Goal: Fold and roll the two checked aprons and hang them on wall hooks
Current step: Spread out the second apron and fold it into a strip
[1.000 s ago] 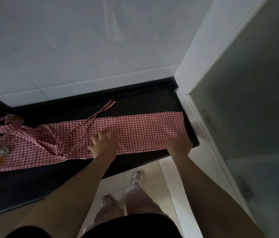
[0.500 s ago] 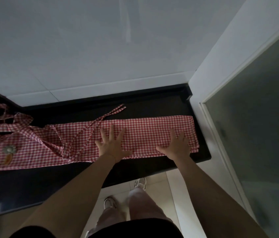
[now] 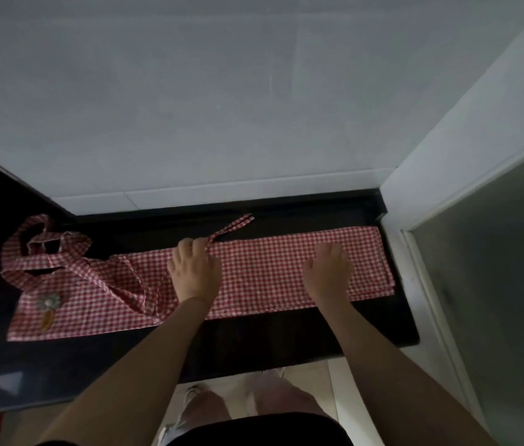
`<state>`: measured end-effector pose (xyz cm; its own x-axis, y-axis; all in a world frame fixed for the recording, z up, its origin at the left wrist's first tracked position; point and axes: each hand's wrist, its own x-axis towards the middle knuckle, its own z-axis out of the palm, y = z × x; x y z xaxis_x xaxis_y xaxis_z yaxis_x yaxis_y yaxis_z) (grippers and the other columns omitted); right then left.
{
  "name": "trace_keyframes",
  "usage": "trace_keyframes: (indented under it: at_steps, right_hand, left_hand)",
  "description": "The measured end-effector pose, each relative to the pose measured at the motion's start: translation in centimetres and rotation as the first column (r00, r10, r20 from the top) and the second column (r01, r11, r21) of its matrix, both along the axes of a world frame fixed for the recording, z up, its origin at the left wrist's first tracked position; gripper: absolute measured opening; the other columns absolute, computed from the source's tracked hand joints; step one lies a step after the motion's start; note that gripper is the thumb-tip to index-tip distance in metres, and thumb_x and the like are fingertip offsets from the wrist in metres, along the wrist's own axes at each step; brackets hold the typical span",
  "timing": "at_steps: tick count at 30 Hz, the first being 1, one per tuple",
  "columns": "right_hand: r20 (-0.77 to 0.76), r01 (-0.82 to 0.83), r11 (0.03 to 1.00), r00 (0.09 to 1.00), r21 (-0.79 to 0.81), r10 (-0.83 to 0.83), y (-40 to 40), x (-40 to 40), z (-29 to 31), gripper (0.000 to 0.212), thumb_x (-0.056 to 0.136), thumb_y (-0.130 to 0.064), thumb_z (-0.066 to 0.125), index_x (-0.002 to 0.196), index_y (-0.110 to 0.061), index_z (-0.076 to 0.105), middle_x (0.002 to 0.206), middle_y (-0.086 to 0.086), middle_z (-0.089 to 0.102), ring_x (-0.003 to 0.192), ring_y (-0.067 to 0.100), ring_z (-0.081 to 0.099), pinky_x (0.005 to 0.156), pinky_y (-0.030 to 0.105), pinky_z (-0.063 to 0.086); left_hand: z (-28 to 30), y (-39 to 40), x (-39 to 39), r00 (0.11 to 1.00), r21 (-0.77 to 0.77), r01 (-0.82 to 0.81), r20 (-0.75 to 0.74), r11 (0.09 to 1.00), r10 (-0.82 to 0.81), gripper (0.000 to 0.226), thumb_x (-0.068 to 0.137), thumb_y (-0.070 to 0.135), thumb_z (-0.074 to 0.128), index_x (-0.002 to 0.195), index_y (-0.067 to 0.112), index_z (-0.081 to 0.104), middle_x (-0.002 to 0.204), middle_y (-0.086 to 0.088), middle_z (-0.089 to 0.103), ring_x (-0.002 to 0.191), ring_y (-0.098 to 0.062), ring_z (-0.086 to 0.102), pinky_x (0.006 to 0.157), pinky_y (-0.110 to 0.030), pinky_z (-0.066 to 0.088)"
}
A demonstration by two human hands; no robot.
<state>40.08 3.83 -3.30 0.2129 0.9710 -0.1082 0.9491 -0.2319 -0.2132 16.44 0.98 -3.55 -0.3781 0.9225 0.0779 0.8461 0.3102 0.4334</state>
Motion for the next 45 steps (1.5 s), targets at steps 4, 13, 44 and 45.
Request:
trace_keyframes:
  at_steps: [4,13,44,45]
  right_hand:
    - [-0.502,-0.027,0.965,0.858,-0.261,-0.112,-0.3,-7.7,2.1,0.02,0.096,-0.024,0.05,0.083,-0.015,0.061,0.081,0.002,0.059,0.075,0.015,0.056,0.073,0.032,0.05]
    - [-0.78,-0.126,0.77,0.13,-0.625,-0.612,-3.6,-21.4,4.5,0.033,0.096,-0.034,0.06,0.104,-0.003,0.067,0.093,0.009,0.071,0.084,0.018,0.069,0.084,0.03,0.056]
    - [-0.041,-0.242,0.855,0.967,-0.459,0.252,-9.3,-27.1,-0.3,0.057,0.094,-0.027,0.053,0.147,-0.031,0.033,0.158,0.009,0.023,0.14,0.03,0.032,0.113,0.051,0.032]
    - [-0.036,-0.257,0.86,0.963,-0.44,0.269,-9.0,-27.1,-0.1,0.053,0.093,-0.028,0.054,0.143,-0.03,0.038,0.152,0.009,0.032,0.133,0.029,0.04,0.109,0.049,0.036]
  left_hand:
    - [0.9,0.2,-5.0,0.995,-0.437,-0.096,-0.01,0.894,0.102,0.071,0.082,0.049,0.065,0.138,0.013,0.041,0.134,-0.013,0.05,0.124,-0.033,0.047,0.105,-0.048,0.035]
    - [5.0,-2.8,-11.2,0.781,-0.457,0.586,0.539,0.669,-0.316,0.032,0.097,0.043,0.05,0.1,0.021,0.072,0.09,0.006,0.066,0.08,-0.012,0.059,0.08,-0.027,0.046]
    - [5.9,-4.4,-23.9,0.844,-0.953,0.261,0.148,0.154,-0.515,0.092,0.073,0.067,0.07,0.143,0.012,0.044,0.143,-0.007,0.047,0.129,-0.027,0.048,0.103,-0.038,0.045]
    - [5.4,-4.2,-23.4,0.852,-0.919,0.296,0.131,0.261,-0.507,0.092,0.073,0.069,0.069,0.142,0.013,0.045,0.144,-0.007,0.047,0.129,-0.027,0.047,0.105,-0.039,0.044]
